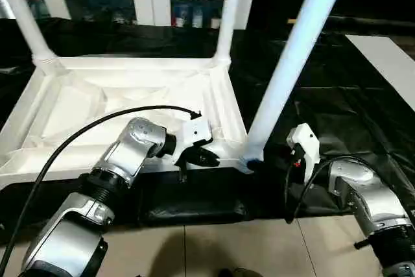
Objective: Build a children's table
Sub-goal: Rotate leg to tighten
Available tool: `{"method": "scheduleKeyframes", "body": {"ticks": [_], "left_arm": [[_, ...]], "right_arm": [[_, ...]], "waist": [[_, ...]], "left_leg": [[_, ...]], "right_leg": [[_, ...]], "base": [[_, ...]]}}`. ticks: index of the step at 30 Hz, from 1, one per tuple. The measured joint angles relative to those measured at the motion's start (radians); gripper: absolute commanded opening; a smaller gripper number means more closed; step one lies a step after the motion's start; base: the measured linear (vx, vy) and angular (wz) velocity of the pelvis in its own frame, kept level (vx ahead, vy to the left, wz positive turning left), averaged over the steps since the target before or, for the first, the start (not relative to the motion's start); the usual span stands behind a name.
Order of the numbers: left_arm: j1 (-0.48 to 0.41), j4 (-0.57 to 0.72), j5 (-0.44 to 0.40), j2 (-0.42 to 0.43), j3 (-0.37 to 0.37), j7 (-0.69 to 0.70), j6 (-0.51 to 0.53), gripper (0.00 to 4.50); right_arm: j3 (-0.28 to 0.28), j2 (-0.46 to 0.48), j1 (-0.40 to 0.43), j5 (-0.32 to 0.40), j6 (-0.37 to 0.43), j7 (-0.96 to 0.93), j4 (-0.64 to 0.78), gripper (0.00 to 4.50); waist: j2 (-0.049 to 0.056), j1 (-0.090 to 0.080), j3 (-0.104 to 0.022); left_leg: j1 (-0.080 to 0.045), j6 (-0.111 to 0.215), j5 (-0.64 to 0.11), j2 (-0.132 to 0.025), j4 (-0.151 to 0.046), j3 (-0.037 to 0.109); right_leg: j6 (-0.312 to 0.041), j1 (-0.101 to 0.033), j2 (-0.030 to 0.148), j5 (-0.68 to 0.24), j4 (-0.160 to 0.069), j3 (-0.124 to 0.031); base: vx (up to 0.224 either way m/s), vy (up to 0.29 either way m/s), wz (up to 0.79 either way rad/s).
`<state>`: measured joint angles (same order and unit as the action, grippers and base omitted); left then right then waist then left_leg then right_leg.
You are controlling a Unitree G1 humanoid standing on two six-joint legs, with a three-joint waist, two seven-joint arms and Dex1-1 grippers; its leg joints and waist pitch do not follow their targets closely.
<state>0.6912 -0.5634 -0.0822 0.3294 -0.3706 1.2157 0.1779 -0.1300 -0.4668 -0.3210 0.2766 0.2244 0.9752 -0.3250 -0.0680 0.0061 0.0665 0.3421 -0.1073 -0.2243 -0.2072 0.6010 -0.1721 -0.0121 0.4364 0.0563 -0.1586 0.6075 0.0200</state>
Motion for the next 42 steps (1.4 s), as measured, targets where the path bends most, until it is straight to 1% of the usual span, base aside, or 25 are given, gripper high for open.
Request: {"method": "scheduleKeyframes", "body": {"ticks": [2,11,13,14,15,18,19,20,21,28,29,31,34,35,36,37,39,40,41,42], "left_arm": [[0.000,0.001,0.000,0.001,0.000,0.000,0.002,0.00],[-0.001,0.004,-0.001,0.011,0.001,0.000,0.012,0.00],[-0.002,0.005,-0.001,0.012,0.001,0.000,0.012,0.00],[-0.002,0.005,-0.001,0.012,0.001,0.000,0.013,0.00],[-0.004,0.008,-0.002,0.013,0.001,0.000,0.014,0.00],[-0.008,0.015,-0.003,0.015,0.002,0.000,0.020,0.00],[-0.010,0.020,-0.004,0.015,0.003,0.000,0.021,0.00],[-0.011,0.021,-0.005,0.015,0.003,0.000,0.022,0.00],[-0.012,0.024,-0.006,0.015,0.003,-0.001,0.023,0.00],[-0.016,0.032,-0.010,0.015,0.003,-0.001,0.034,0.00],[-0.017,0.033,-0.011,0.015,0.003,0.000,0.034,0.00],[-0.019,0.036,-0.011,0.015,0.003,0.000,0.034,0.00],[-0.019,0.036,-0.012,0.014,0.003,-0.001,0.034,0.00],[-0.019,0.036,-0.013,0.013,0.002,-0.001,0.034,0.00],[-0.019,0.036,-0.013,0.008,0.001,-0.001,0.034,0.00],[-0.019,0.037,-0.013,0.004,-0.002,-0.001,0.034,0.00],[-0.020,0.041,-0.012,-0.003,-0.014,0.000,0.032,0.00],[-0.021,0.044,-0.012,-0.005,-0.019,0.000,0.031,0.00],[-0.021,0.044,-0.012,-0.006,-0.020,0.001,0.031,0.00],[-0.021,0.044,-0.011,-0.006,-0.021,0.002,0.030,0.00]], "right_arm": [[0.000,0.001,-0.001,-0.001,-0.004,0.004,-0.006,2.48],[0.005,0.023,-0.010,-0.009,-0.022,0.017,-0.033,2.14],[0.004,0.026,-0.009,-0.011,-0.022,0.021,-0.033,1.99],[0.004,0.026,-0.009,-0.012,-0.022,0.024,-0.033,1.99],[0.004,0.026,-0.008,-0.012,-0.023,0.025,-0.033,1.87],[0.004,0.026,-0.004,-0.013,-0.027,0.029,-0.034,1.76],[0.004,0.026,-0.003,-0.013,-0.028,0.032,-0.034,1.65],[0.004,0.026,-0.002,-0.013,-0.028,0.034,-0.034,1.65],[0.004,0.027,0.002,-0.013,-0.028,0.037,-0.034,1.51],[0.008,0.029,0.023,-0.012,-0.018,0.038,-0.016,1.00],[0.010,0.028,0.033,-0.012,-0.015,0.038,-0.005,1.00],[0.010,0.029,0.047,-0.010,-0.012,0.039,0.012,0.83],[-0.012,0.041,0.073,0.000,0.001,0.076,0.055,0.57],[-0.019,0.049,0.077,0.003,0.001,0.082,0.063,0.57],[-0.039,0.061,0.083,0.010,0.001,0.093,0.082,0.45],[-0.046,0.065,0.087,0.016,0.001,0.103,0.091,0.33],[-0.047,0.055,0.089,0.028,0.001,0.106,0.108,0.20],[-0.044,0.042,0.094,0.029,-0.003,0.106,0.126,0.05],[-0.042,0.034,0.095,0.029,-0.007,0.107,0.132,0.05],[-0.026,0.013,0.101,0.029,-0.012,0.102,0.149,0.44]], "waist": [[0.000,-0.002,0.000],[-0.001,-0.011,-0.001],[-0.002,-0.012,-0.001],[-0.003,-0.012,-0.002],[-0.004,-0.013,-0.002],[-0.006,-0.015,-0.004],[-0.007,-0.015,-0.004],[-0.008,-0.015,-0.004],[-0.009,-0.015,-0.005],[-0.013,-0.015,-0.008],[-0.014,-0.015,-0.008],[-0.015,-0.015,-0.009],[-0.016,-0.014,-0.010],[-0.016,-0.014,-0.010],[-0.016,-0.010,-0.010],[-0.016,-0.005,-0.010],[-0.017,0.006,-0.010],[-0.017,0.012,-0.010],[-0.017,0.014,-0.010],[-0.017,0.016,-0.011]], "left_leg": [[0.000,0.000,0.000,0.000,0.000,0.000],[-0.002,-0.002,-0.001,0.000,0.000,0.000],[-0.002,-0.001,-0.001,0.000,0.000,0.000],[-0.002,-0.001,-0.001,0.000,0.000,0.000],[-0.002,-0.001,0.000,0.000,0.000,0.000],[-0.002,-0.001,0.000,0.000,0.000,0.000],[-0.002,-0.001,0.000,0.000,0.000,0.000],[-0.002,-0.001,0.000,0.000,0.000,0.000],[-0.002,-0.001,0.000,0.000,0.000,0.000],[-0.002,-0.001,-0.001,0.000,0.000,0.000],[-0.002,-0.001,-0.001,0.000,0.000,0.000],[-0.002,-0.002,-0.001,0.000,0.000,0.000],[-0.002,-0.004,-0.002,0.000,0.000,0.000],[-0.002,-0.004,-0.002,0.000,0.000,0.000],[-0.002,-0.004,-0.002,0.000,0.000,0.000],[-0.001,-0.004,-0.002,0.000,0.000,0.000],[0.000,-0.003,-0.002,0.000,0.000,0.000],[0.001,-0.002,-0.002,0.000,0.000,0.000],[0.001,-0.001,-0.002,0.000,0.000,0.000],[0.001,0.002,-0.001,0.000,0.000,0.000]], "right_leg": [[0.000,0.000,0.000,0.000,0.000,0.000],[0.000,0.000,0.000,0.000,0.002,0.000],[0.000,0.000,0.000,0.000,0.002,0.000],[0.000,0.000,0.000,0.000,0.002,0.000],[0.000,0.000,0.000,0.000,0.003,0.000],[0.000,0.000,0.000,0.000,0.003,0.000],[0.000,0.000,0.000,0.000,0.002,0.000],[0.000,0.000,0.000,0.000,0.002,0.000],[0.000,0.000,0.000,0.000,0.002,0.000],[0.000,0.000,0.000,0.000,0.002,0.000],[0.000,0.000,0.000,0.000,0.002,0.000],[0.000,0.000,0.000,0.000,0.002,0.000],[0.000,0.000,0.000,0.000,0.002,0.000],[0.000,0.000,0.000,0.000,0.002,0.000],[0.000,0.000,0.000,0.000,0.002,0.000],[0.000,0.000,0.000,0.000,0.002,0.000],[0.000,0.000,0.001,0.000,0.000,0.001],[0.000,-0.001,0.001,-0.001,0.000,0.001],[0.000,-0.001,0.001,-0.001,-0.001,0.000],[0.000,-0.001,0.001,-0.001,-0.001,0.000]], "base": [[0.000,0.000,0.00],[0.000,0.000,0.00],[0.000,0.000,0.00],[0.000,0.000,0.00],[0.000,0.000,0.00],[0.000,0.000,0.00],[0.000,0.000,0.00],[0.000,0.000,0.00],[0.000,0.000,0.00],[0.000,0.000,0.00],[0.000,0.000,0.00],[0.000,0.000,0.00],[0.000,0.000,0.00],[0.000,0.000,0.00],[0.000,0.000,0.00],[0.000,0.000,0.00],[0.000,0.000,0.00],[0.000,0.000,0.00],[0.000,0.000,0.00],[0.000,0.000,0.00]]}}
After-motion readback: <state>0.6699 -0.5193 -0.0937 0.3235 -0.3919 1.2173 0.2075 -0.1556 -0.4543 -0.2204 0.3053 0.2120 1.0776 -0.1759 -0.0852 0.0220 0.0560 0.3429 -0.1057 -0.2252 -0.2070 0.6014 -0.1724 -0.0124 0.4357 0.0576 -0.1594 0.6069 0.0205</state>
